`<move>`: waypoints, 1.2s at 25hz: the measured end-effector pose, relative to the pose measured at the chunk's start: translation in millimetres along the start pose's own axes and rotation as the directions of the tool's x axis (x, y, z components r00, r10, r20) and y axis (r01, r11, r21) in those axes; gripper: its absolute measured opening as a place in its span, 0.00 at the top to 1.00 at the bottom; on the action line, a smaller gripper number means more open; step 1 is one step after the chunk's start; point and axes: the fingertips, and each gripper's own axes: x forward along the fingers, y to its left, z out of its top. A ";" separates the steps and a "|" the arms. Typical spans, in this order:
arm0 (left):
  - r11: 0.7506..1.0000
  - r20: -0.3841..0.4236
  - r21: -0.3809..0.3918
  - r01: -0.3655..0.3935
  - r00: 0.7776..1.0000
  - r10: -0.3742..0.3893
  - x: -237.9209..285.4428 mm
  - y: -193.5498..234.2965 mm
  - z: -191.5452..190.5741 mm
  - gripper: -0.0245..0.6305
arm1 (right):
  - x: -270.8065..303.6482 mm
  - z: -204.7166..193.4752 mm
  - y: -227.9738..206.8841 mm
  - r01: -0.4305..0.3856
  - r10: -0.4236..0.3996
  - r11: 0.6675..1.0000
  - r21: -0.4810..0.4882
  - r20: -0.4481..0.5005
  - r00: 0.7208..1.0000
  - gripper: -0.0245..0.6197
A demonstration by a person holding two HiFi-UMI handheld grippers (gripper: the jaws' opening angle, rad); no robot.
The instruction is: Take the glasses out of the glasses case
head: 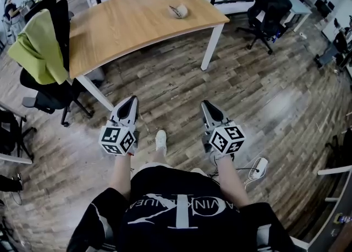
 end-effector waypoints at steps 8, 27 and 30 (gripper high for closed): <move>0.999 -0.072 -0.034 0.015 0.997 -0.018 75.6 39.8 -12.1 0.94 | 64.3 9.5 -41.2 0.028 -0.027 0.999 0.043 -0.032 0.999 0.90; 0.992 -0.130 -0.053 0.111 0.985 -0.117 242.5 133.1 1.0 0.94 | 210.7 38.4 -119.6 0.150 -0.148 0.975 0.166 -0.026 0.989 0.75; 0.991 -0.137 -0.056 0.119 0.983 -0.126 259.9 145.5 -1.5 0.94 | 228.2 38.0 -127.8 0.163 -0.161 0.970 0.179 -0.027 0.987 0.75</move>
